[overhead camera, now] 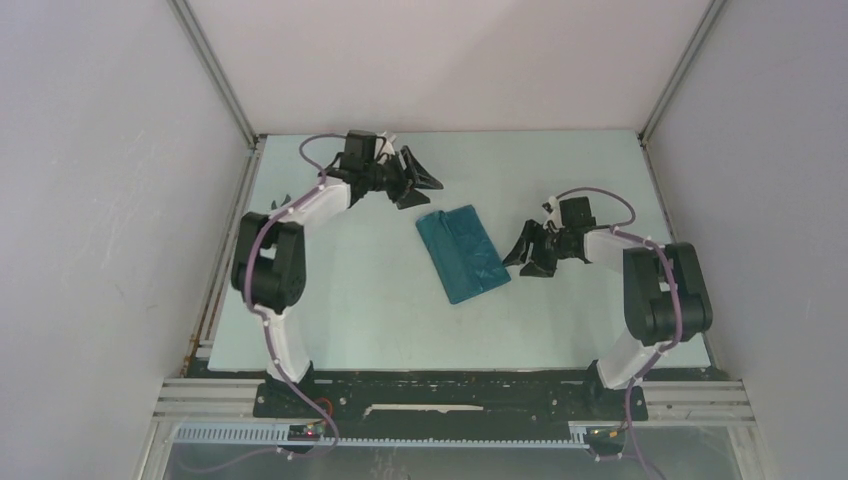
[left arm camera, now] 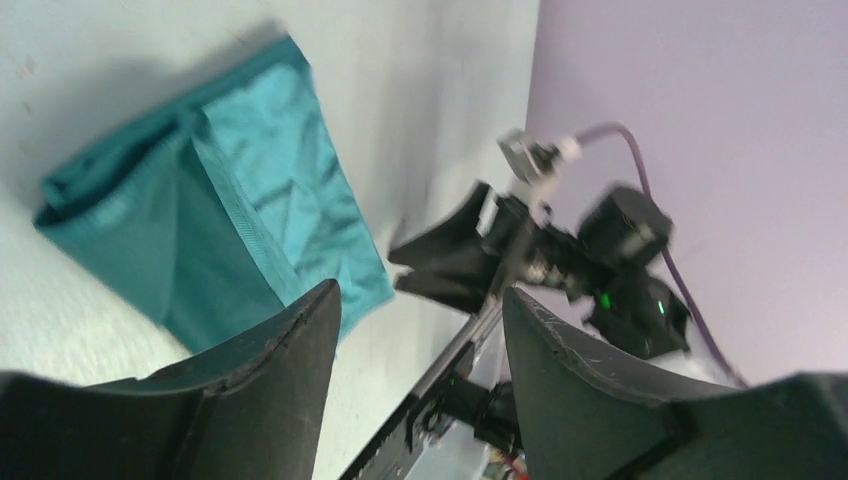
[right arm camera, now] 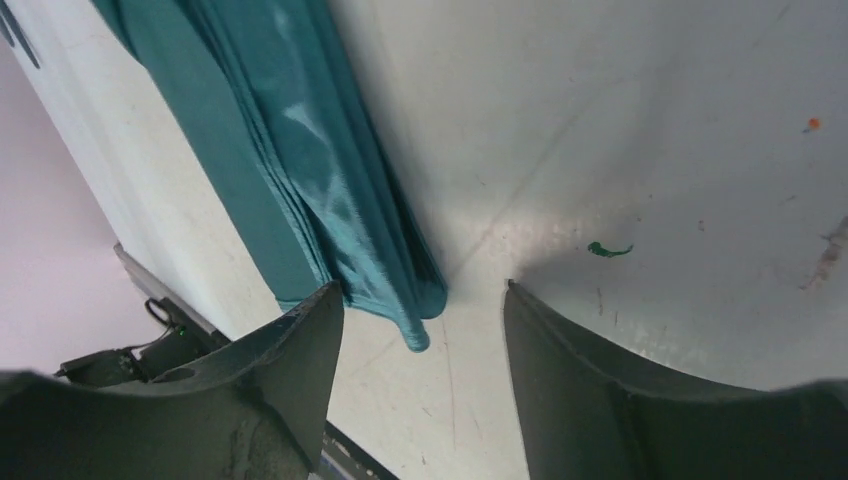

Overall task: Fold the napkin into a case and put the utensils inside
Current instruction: Move the right arm to the center of the board with the 2/3-rectangle-folded napkin, then pick up the 2/3-rectangle-folded napkin from the center of the board.

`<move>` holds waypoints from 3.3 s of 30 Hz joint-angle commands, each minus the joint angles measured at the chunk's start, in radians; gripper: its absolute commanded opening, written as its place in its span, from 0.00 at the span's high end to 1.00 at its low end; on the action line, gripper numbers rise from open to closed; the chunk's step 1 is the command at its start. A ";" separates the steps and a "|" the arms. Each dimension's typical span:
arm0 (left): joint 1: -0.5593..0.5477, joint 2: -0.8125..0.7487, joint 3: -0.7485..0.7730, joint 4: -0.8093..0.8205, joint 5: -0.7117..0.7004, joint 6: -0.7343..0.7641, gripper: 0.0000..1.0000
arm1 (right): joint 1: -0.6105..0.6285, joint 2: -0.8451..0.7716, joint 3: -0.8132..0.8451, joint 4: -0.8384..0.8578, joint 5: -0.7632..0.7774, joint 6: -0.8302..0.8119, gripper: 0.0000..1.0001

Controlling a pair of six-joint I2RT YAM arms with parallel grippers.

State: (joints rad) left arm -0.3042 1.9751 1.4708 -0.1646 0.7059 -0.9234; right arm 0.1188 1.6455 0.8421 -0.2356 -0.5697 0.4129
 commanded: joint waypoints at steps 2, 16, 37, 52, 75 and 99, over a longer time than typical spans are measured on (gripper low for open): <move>-0.029 -0.221 -0.113 -0.176 0.003 0.182 0.32 | -0.002 0.080 0.011 0.045 -0.106 -0.013 0.38; -0.277 -0.606 -0.472 -0.286 -0.350 0.366 0.29 | 0.120 0.005 -0.189 0.317 -0.172 0.276 0.94; -0.827 0.068 0.173 -0.711 -0.857 0.320 0.45 | -0.111 -0.497 -0.321 -0.080 0.153 0.152 0.33; -0.839 0.236 0.318 -0.789 -0.924 0.267 0.47 | -0.148 -0.465 -0.325 -0.070 0.127 0.092 0.34; -0.799 0.053 0.207 -0.709 -0.863 0.270 1.00 | -0.123 -0.049 -0.286 0.515 -0.290 0.324 0.16; -0.779 -0.049 0.124 -0.664 -0.839 0.274 1.00 | 0.070 0.263 -0.216 0.887 -0.212 0.636 0.23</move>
State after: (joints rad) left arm -1.0908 2.0064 1.5990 -0.8455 -0.1272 -0.6479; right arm 0.1776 1.8709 0.6209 0.6308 -0.8364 1.0378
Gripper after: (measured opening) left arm 0.011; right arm 0.771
